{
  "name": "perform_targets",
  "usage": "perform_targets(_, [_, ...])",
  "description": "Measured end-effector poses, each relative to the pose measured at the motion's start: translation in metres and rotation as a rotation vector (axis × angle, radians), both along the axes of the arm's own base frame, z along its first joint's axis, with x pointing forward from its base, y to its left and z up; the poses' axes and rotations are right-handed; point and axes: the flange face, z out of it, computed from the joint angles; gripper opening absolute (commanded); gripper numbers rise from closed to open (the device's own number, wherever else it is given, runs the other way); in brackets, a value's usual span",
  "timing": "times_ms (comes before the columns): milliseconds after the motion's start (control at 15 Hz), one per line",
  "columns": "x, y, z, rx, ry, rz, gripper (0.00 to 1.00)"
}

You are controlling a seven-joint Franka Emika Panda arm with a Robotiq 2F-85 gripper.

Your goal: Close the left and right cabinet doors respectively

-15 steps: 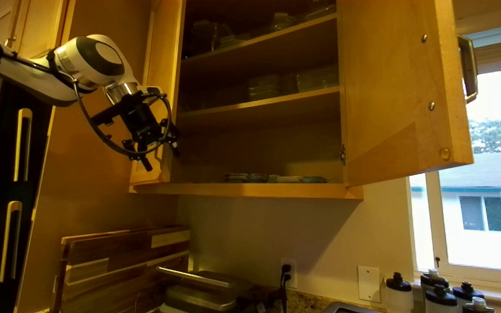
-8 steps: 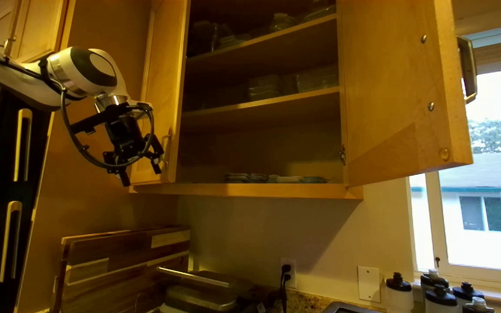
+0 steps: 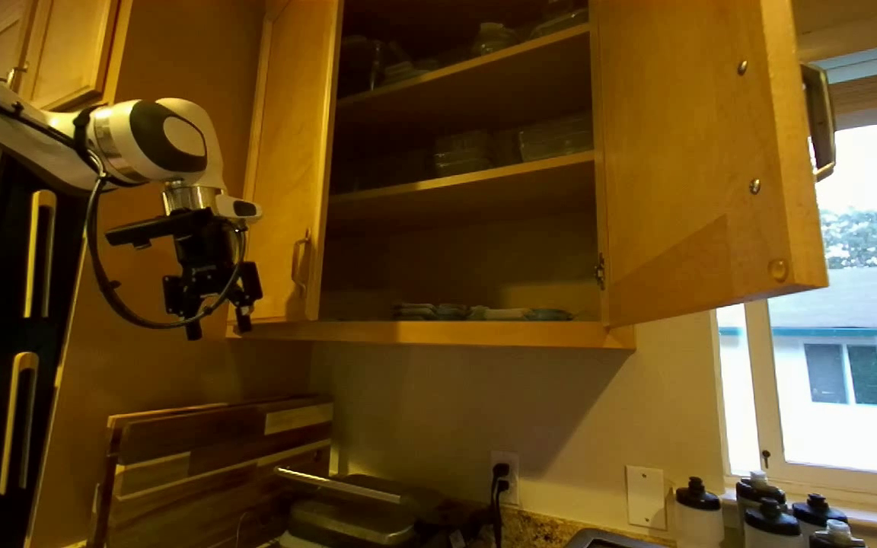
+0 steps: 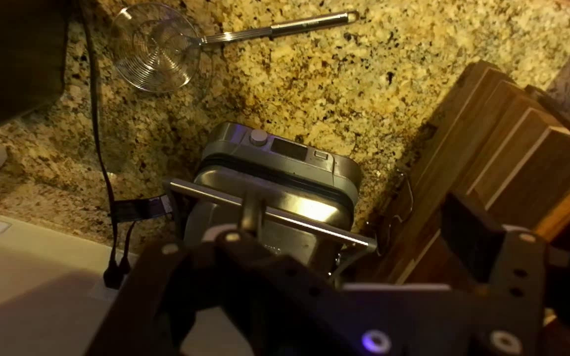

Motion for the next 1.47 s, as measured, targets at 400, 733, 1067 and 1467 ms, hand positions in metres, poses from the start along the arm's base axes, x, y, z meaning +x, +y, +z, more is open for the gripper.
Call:
perform_targets(400, [0.009,0.015,0.037,0.118,-0.23,-0.118,0.21])
perform_targets(733, [0.033,-0.002,0.059,0.094,-0.416,-0.138,0.01])
perform_targets(1067, [0.067,-0.024,0.07,0.029,-0.484,-0.162,0.04])
perform_targets(1467, [0.103,-0.03,0.082,0.03,-0.511,-0.163,0.04])
